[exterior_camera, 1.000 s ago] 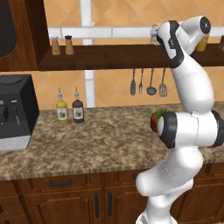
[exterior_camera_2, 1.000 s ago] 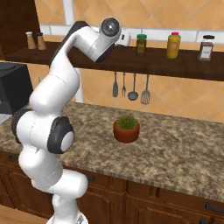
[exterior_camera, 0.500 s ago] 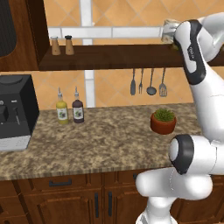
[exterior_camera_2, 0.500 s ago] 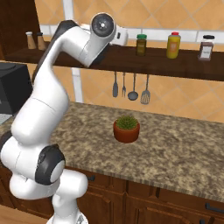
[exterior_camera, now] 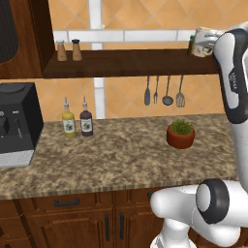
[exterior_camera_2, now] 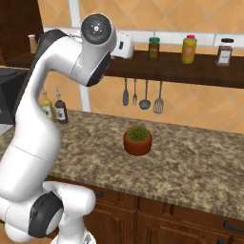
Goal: Gather all objects into one cabinet and sort the glasses and bowls to opposite sides.
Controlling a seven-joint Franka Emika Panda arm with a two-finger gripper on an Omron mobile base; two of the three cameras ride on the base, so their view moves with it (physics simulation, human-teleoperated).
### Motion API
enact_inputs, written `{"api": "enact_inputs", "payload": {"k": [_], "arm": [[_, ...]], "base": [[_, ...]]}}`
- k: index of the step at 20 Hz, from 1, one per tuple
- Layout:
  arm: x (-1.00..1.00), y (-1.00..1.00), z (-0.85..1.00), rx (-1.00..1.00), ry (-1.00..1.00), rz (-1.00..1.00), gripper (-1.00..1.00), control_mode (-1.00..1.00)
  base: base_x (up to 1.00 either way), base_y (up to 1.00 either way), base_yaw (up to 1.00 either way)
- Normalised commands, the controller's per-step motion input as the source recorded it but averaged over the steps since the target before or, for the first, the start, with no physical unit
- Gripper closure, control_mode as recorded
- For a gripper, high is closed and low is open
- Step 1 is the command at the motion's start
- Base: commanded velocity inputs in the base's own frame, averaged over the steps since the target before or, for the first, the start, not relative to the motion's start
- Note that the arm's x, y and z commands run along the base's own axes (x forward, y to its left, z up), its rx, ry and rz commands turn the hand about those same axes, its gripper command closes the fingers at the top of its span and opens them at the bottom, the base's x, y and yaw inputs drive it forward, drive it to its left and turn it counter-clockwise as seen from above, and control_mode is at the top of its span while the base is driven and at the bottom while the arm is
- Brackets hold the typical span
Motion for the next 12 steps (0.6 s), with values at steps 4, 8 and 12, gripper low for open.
{"api": "enact_inputs", "payload": {"k": [4, 8, 12], "arm": [[-0.51, 0.04, -0.14, 0.00, 0.19, -0.15, 1.00, -1.00], [-0.44, 0.19, -0.07, 0.00, 0.02, -0.28, 1.00, -1.00], [-0.24, 0.09, -0.08, 0.00, 0.00, -0.12, 1.00, 1.00]], "base": [[0.00, 0.00, 0.00], [0.00, 0.00, 0.00], [-0.36, 0.06, -0.14]]}}
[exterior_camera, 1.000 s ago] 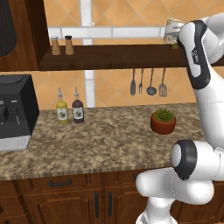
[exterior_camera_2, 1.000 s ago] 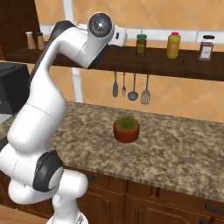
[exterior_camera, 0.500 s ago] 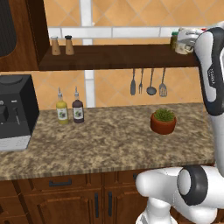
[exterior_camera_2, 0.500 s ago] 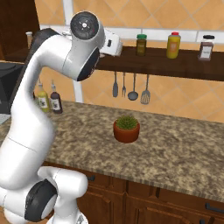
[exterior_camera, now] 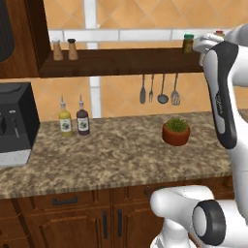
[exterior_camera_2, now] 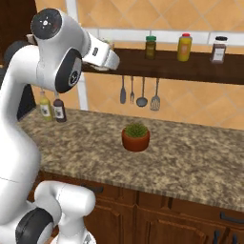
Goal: Gather all objects into one cabinet and sort the glasses and bowls to opposite sides.
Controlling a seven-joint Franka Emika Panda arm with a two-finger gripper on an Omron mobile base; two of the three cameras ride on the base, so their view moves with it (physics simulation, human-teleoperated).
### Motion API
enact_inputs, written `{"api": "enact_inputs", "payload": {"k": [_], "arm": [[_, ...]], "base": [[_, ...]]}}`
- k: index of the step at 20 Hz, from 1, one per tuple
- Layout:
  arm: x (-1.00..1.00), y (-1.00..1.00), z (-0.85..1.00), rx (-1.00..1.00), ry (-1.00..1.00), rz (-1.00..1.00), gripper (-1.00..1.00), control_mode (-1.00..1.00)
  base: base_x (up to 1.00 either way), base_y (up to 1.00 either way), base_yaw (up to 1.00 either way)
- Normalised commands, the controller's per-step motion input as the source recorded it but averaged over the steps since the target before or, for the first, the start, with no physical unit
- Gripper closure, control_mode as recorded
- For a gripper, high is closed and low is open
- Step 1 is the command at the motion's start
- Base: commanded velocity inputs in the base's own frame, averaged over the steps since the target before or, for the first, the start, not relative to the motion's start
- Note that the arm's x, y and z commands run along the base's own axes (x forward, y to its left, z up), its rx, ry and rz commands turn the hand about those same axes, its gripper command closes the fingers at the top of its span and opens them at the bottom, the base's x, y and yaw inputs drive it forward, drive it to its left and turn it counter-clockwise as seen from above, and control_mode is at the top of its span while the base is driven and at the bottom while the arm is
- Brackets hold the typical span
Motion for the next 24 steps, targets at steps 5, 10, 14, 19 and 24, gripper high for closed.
{"api": "enact_inputs", "payload": {"k": [5, 10, 14, 19, 24], "arm": [[0.00, 0.00, 0.00, 0.00, 0.00, 0.00, 1.00, 1.00], [0.00, 0.00, 0.00, 0.00, 0.00, 0.00, 1.00, 1.00], [0.00, 0.00, 0.00, 0.00, 0.00, 0.00, 1.00, 1.00], [0.00, 0.00, 0.00, 0.00, 0.00, 0.00, 1.00, 1.00], [0.00, 0.00, 0.00, 0.00, 0.00, 0.00, 1.00, 1.00]], "base": [[-0.94, -0.01, -0.32], [-0.94, -0.24, -0.56], [-0.58, -0.08, -0.75], [-0.38, 0.00, -0.83], [-0.31, 0.00, -0.86]]}}
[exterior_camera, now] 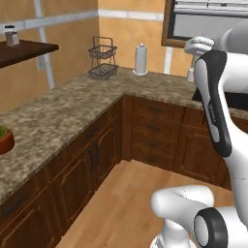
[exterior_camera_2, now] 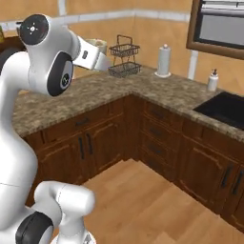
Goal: Gather all objects into one cabinet and sort the glasses and bowls to opposite sides.
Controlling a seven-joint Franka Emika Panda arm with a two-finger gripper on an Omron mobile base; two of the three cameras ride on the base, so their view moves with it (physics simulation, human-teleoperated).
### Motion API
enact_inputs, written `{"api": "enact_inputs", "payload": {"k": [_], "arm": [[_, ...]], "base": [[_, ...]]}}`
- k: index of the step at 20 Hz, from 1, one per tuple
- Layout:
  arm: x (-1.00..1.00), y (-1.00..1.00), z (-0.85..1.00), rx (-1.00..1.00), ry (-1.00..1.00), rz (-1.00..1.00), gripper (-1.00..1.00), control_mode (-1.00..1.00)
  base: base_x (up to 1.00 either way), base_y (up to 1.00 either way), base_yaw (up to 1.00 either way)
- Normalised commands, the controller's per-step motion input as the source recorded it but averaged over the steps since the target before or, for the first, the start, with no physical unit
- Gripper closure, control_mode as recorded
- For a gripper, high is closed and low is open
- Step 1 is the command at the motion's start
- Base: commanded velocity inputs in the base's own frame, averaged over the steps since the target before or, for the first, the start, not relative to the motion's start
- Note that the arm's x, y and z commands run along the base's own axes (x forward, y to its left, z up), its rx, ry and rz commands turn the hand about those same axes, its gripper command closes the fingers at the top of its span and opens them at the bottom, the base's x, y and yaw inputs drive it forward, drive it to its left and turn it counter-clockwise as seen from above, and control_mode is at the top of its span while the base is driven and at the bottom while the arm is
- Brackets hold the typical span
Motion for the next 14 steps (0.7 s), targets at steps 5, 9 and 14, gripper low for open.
{"api": "enact_inputs", "payload": {"k": [5, 9, 14], "arm": [[0.00, 0.00, 0.00, 0.00, 0.00, 0.00, 1.00, 1.00], [0.00, 0.00, 0.00, 0.00, 0.00, 0.00, 1.00, 1.00], [0.00, 0.00, 0.00, 0.00, 0.00, 0.00, 1.00, 1.00]], "base": [[-0.28, 0.00, -0.87], [-0.26, -0.01, -0.86], [-0.31, -0.34, -0.73]]}}
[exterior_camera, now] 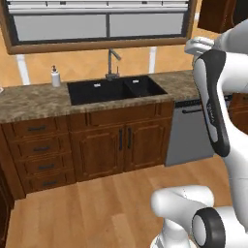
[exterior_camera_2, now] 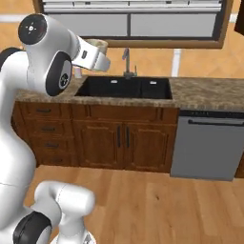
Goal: Gather all objects into one cabinet and sort the glasses and bowls to opposite sides.
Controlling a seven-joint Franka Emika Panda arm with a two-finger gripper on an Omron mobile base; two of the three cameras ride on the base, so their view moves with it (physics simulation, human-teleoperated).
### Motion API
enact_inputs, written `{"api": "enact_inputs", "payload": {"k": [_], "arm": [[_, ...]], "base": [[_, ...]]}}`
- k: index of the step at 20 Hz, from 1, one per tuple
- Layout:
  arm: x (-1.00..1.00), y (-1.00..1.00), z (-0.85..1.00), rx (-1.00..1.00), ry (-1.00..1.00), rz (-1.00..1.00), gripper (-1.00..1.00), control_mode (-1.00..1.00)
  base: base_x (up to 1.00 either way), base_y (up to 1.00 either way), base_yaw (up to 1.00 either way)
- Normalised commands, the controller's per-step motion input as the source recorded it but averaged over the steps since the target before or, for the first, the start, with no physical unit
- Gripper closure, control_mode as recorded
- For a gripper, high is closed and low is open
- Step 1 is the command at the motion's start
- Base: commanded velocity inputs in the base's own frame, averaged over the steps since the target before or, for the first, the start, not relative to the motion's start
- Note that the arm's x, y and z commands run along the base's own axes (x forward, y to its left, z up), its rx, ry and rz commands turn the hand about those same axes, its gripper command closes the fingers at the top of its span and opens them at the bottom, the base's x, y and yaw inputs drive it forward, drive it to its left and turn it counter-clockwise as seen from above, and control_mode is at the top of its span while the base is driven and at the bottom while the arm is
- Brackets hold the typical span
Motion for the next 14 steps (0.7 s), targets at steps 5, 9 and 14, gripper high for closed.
{"api": "enact_inputs", "payload": {"k": [5, 9, 14], "arm": [[0.00, 0.00, 0.00, 0.00, 0.00, 0.00, 1.00, 1.00], [0.00, 0.00, 0.00, 0.00, 0.00, 0.00, 1.00, 1.00], [0.00, 0.00, 0.00, 0.00, 0.00, 0.00, 1.00, 1.00]], "base": [[-0.32, -1.00, -0.21], [-0.15, -1.00, -0.18], [0.00, -1.00, -0.24]]}}
